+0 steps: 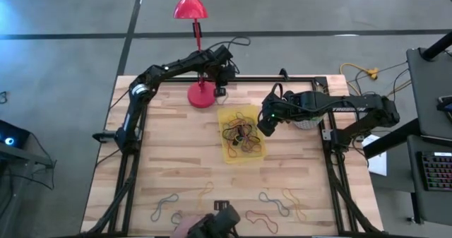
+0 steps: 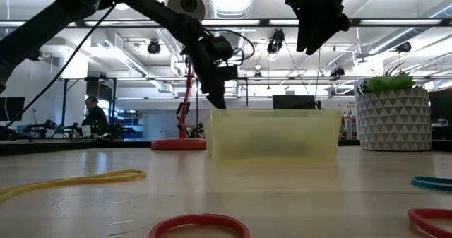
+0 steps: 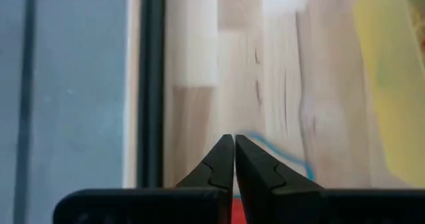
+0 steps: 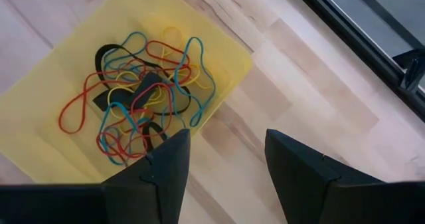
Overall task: Pick and place rubber bands into bin
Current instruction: Put the blue rubber band into the yellow bin
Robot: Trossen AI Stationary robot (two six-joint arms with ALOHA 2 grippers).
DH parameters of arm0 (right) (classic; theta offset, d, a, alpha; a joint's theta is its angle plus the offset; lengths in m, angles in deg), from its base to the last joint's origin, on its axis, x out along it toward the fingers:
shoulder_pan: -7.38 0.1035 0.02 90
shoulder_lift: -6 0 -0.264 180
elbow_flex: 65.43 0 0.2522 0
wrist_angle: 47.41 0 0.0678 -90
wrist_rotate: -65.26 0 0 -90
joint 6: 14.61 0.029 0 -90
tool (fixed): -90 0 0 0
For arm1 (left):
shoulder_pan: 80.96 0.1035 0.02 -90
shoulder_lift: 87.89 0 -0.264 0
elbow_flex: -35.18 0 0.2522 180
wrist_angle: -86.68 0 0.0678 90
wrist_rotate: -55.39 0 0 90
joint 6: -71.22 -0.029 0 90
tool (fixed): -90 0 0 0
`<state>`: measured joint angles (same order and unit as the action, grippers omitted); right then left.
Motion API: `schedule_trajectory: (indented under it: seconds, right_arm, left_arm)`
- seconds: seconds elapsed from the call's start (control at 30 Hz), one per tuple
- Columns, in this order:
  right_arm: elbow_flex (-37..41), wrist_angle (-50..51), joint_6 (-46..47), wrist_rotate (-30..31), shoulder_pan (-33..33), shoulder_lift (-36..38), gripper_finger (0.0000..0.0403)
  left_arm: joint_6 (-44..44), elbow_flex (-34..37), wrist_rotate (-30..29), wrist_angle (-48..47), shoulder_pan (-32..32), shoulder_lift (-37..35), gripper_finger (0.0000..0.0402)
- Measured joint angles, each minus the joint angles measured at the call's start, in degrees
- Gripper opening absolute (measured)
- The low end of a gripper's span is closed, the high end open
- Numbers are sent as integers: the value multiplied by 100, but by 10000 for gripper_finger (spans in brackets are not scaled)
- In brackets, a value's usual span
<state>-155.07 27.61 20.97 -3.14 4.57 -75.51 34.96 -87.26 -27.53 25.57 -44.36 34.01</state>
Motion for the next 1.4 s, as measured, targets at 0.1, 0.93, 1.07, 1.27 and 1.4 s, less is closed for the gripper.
schedule_trajectory:
  seconds: [0.1,0.93,1.07,1.27,1.4]
  right_arm:
    - [4,-3,-44,35,2,0,183]
    - [2,-2,48,42,2,0,183]
    - [2,5,45,42,2,0,183]
    - [24,32,38,42,2,0,183]
    - [60,39,41,44,2,0,183]
  left_arm:
    - [55,22,9,79,11,106,0]
    - [1046,31,341,-40,481,939,120]
    - [1046,31,268,-53,468,991,141]
    - [958,29,283,8,465,1038,132]
    - [743,93,240,146,436,1038,88]
